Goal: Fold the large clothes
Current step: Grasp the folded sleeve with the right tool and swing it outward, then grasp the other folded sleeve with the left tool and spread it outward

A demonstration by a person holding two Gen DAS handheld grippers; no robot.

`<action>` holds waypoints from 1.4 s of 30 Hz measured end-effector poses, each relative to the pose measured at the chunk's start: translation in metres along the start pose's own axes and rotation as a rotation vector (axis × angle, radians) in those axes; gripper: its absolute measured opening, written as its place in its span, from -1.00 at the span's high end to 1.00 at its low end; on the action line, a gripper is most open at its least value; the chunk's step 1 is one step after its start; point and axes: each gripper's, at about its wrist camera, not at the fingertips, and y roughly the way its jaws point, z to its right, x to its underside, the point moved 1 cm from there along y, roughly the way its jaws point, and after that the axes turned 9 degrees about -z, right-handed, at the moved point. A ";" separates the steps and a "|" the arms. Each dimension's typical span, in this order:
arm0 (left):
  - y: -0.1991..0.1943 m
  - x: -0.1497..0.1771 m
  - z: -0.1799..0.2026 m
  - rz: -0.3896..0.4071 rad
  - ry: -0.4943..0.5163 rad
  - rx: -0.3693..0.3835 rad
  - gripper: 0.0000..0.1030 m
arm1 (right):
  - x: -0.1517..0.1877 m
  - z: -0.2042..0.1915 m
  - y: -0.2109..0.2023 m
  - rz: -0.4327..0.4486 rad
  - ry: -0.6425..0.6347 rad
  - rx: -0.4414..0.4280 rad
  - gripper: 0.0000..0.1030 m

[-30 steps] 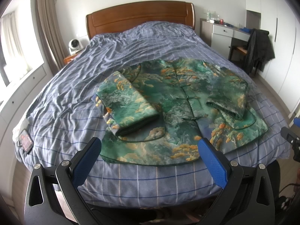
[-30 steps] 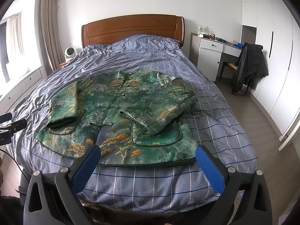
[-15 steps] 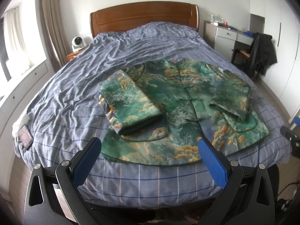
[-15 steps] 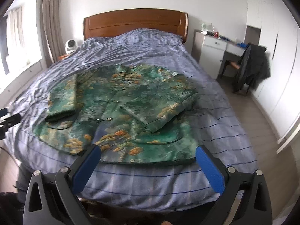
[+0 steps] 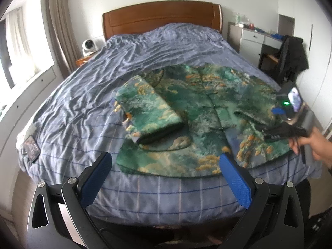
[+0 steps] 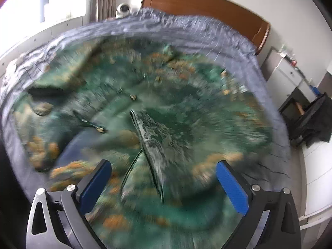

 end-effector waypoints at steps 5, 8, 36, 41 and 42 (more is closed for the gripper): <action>0.004 0.006 -0.008 -0.017 -0.009 -0.019 -0.99 | -0.003 0.019 0.040 -0.087 0.087 -0.039 -0.08; 0.013 0.007 -0.007 -0.035 -0.012 0.001 -0.99 | 0.001 0.040 0.017 -0.054 0.192 -0.073 0.69; 0.072 -0.034 -0.022 0.000 0.318 -0.034 -0.99 | 0.174 0.259 -0.109 0.113 0.904 0.410 -0.05; 0.149 -0.043 0.002 -0.053 0.581 -0.108 -0.99 | 0.171 0.188 -0.101 0.108 0.870 0.258 -0.05; 0.160 -0.048 0.001 -0.066 0.587 -0.109 -0.99 | 0.171 0.177 -0.102 0.107 0.864 0.231 -0.05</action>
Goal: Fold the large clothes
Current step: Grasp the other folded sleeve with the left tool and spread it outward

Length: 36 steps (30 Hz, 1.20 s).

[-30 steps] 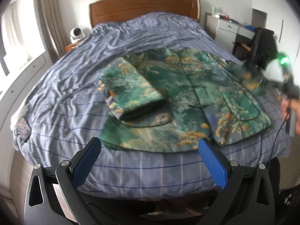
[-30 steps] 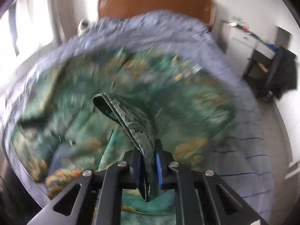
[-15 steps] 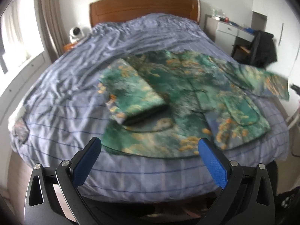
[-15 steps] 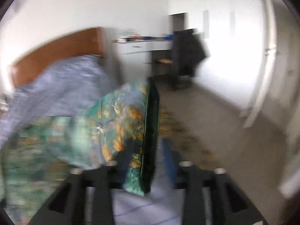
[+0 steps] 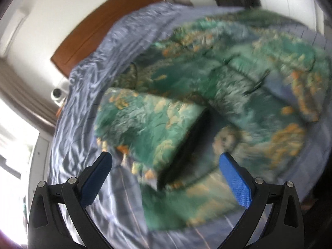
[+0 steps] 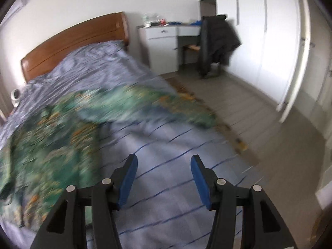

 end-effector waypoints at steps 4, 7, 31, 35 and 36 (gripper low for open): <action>0.053 -0.011 -0.010 -0.096 0.020 0.101 -0.99 | 0.014 -0.035 -0.013 -0.020 -0.050 -0.069 -0.05; 0.075 -0.011 -0.017 -0.125 0.022 0.150 -0.99 | 0.017 -0.055 -0.030 0.009 -0.090 -0.084 -0.05; -0.008 0.080 -0.302 0.055 -0.784 0.059 0.68 | 0.054 -0.166 -0.076 0.039 -0.351 -0.281 -0.06; -0.027 0.131 -0.352 0.054 -0.958 -0.153 0.07 | 0.055 -0.169 -0.078 0.048 -0.347 -0.294 -0.06; -0.033 0.144 -0.358 0.063 -0.993 -0.178 -0.01 | 0.055 -0.169 -0.078 0.051 -0.344 -0.296 -0.06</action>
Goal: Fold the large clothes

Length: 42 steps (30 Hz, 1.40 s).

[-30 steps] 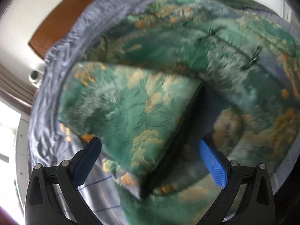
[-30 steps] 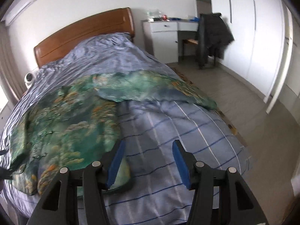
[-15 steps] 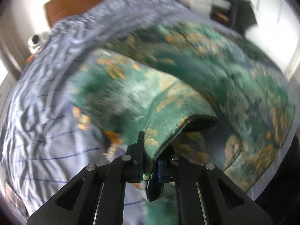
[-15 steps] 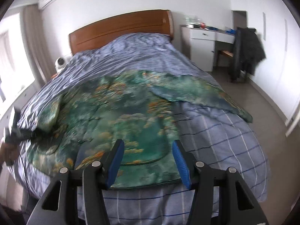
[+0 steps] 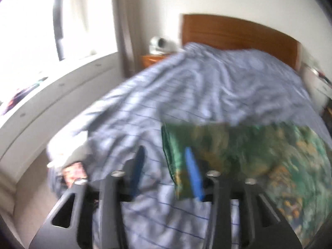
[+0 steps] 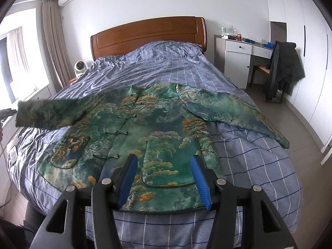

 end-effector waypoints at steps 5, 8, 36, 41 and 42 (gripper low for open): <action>-0.020 0.032 -0.016 0.063 -0.064 -0.018 -0.71 | -0.002 -0.001 0.002 0.008 0.010 -0.002 -0.06; -0.030 0.063 0.014 0.084 -0.028 -0.004 -0.89 | -0.003 -0.002 0.001 0.021 0.005 0.009 -0.06; -0.108 0.181 0.254 -0.026 0.355 0.478 -0.94 | -0.007 0.023 -0.022 0.132 -0.002 0.131 -0.99; -0.126 0.182 0.262 0.060 0.378 0.460 -0.94 | -0.001 0.013 -0.023 0.140 -0.079 0.097 -0.99; -0.127 0.184 0.265 0.070 0.388 0.454 -0.94 | 0.000 0.012 -0.021 0.132 -0.084 0.088 -0.99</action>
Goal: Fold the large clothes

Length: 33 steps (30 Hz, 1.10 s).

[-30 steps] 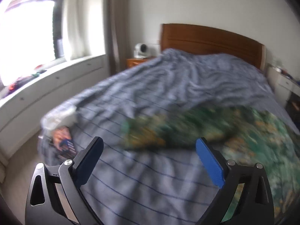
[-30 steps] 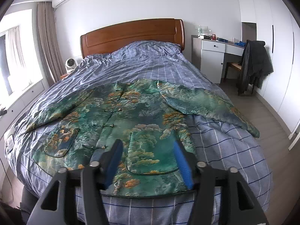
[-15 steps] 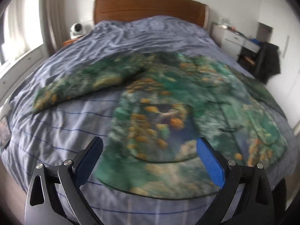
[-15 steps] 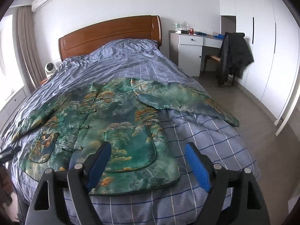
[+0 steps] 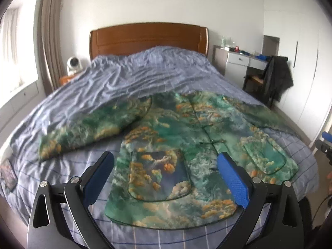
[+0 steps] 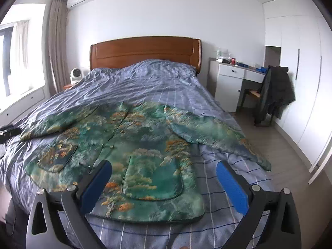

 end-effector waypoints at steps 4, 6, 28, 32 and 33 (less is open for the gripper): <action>0.005 0.009 0.013 -0.013 0.030 -0.009 -0.94 | 0.007 -0.004 0.008 -0.052 -0.012 -0.055 -0.99; 0.008 0.013 0.016 -0.025 0.031 -0.002 -0.94 | 0.011 -0.009 0.008 -0.071 -0.016 -0.077 -0.99; -0.001 0.020 0.019 -0.036 -0.018 0.037 -0.94 | 0.014 -0.028 0.006 -0.110 -0.087 -0.107 -0.99; 0.002 0.022 0.013 -0.051 -0.042 0.028 -0.94 | 0.018 -0.037 0.008 -0.125 -0.120 -0.102 -0.99; 0.003 0.023 0.012 -0.056 -0.049 0.027 -0.94 | 0.019 -0.040 0.009 -0.127 -0.126 -0.106 -0.99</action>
